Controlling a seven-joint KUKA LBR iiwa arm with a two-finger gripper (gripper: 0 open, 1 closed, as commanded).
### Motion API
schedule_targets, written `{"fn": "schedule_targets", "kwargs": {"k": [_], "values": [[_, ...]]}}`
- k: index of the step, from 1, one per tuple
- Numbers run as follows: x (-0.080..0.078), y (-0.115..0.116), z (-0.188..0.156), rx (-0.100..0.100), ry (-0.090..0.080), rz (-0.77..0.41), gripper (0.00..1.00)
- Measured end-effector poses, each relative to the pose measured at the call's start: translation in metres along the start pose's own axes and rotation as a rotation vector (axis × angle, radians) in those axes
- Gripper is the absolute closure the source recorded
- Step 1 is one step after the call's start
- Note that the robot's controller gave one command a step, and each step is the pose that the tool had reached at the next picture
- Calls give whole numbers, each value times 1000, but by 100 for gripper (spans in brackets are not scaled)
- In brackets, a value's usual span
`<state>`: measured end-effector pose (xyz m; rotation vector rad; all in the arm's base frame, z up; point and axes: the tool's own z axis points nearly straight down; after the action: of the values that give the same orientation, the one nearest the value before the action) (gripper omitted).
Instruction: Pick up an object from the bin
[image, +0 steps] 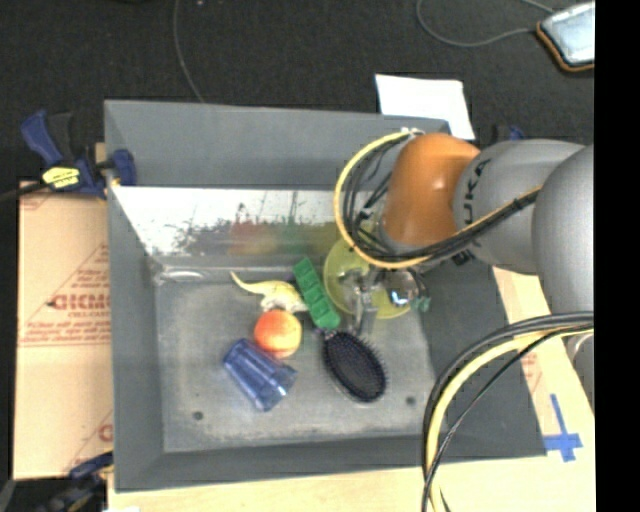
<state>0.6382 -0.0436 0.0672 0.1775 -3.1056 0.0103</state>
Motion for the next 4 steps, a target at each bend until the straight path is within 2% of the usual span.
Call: {"fn": "schedule_targets", "kwargs": {"k": [1,2,3,4], "values": [[10,12,-4,9,-19,-64,100],[9,25,-5,5,-13,-22,100],[7,48,-5,8,-21,98,100],[6,54,-5,10,-21,70,100]]}}
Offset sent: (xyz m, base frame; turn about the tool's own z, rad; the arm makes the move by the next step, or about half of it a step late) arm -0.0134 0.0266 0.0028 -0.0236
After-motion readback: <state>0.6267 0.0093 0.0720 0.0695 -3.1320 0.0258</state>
